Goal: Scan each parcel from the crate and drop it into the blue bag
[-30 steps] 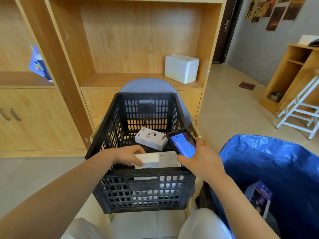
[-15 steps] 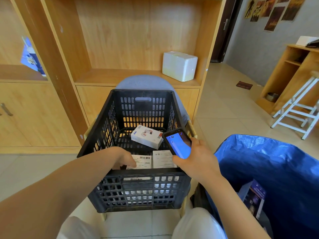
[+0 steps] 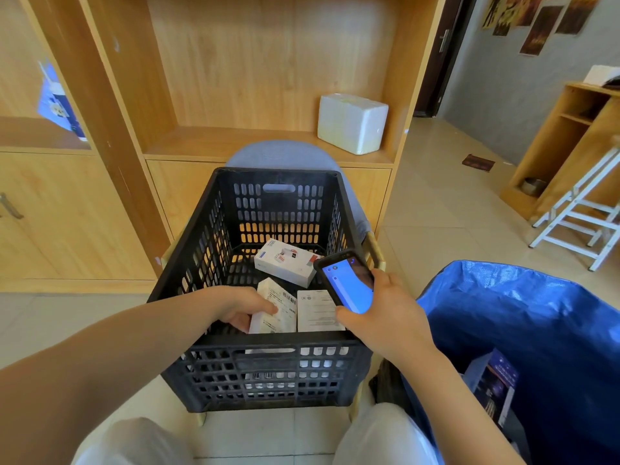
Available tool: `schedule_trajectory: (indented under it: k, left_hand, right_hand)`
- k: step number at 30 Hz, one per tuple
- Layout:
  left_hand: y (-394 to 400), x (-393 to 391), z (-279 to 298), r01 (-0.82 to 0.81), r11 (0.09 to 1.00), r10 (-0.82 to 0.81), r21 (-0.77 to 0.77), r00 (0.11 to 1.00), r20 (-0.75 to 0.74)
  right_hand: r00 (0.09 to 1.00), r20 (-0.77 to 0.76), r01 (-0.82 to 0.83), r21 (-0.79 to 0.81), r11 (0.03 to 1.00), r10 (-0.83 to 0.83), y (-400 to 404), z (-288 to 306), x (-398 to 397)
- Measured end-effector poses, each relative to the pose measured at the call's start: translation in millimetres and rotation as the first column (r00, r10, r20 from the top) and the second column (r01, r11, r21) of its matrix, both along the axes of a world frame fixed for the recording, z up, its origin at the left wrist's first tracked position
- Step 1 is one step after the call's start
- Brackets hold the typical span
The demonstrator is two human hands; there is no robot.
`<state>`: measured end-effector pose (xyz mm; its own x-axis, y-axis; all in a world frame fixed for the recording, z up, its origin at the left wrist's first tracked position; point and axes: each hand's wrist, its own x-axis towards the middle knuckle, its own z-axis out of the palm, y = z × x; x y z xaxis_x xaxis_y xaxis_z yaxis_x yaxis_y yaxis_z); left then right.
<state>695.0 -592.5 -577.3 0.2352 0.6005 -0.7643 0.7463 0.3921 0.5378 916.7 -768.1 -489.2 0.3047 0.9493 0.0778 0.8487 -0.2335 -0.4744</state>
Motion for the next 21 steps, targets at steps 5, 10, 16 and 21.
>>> schedule_trajectory:
  k: [5, 10, 16, 21]
  left_hand:
    - [3, -6, 19, -0.002, 0.988, 0.001, 0.156, 1.000, 0.001]
    - [-2, -17, 40, -0.096, 0.938, 0.078, 0.334, 0.995, 0.068]
    - [-19, -22, 67, -0.309, 0.734, 0.145, 0.605, 0.941, 0.305]
    - [-32, -36, 65, -0.297, 0.572, 0.034, 0.764, 0.940, 0.339]
  right_hand:
    - [1.000, -0.012, 0.002, -0.012, 1.000, -0.003, 0, 1, -1]
    - [1.000, 0.020, 0.020, -0.051, 0.999, -0.019, 0, 6, -1]
    - [0.996, -0.090, 0.013, -0.050, 0.999, -0.018, -2, 19, 3]
    - [0.967, -0.252, -0.061, -0.081, 0.995, 0.039, -15, 26, -4]
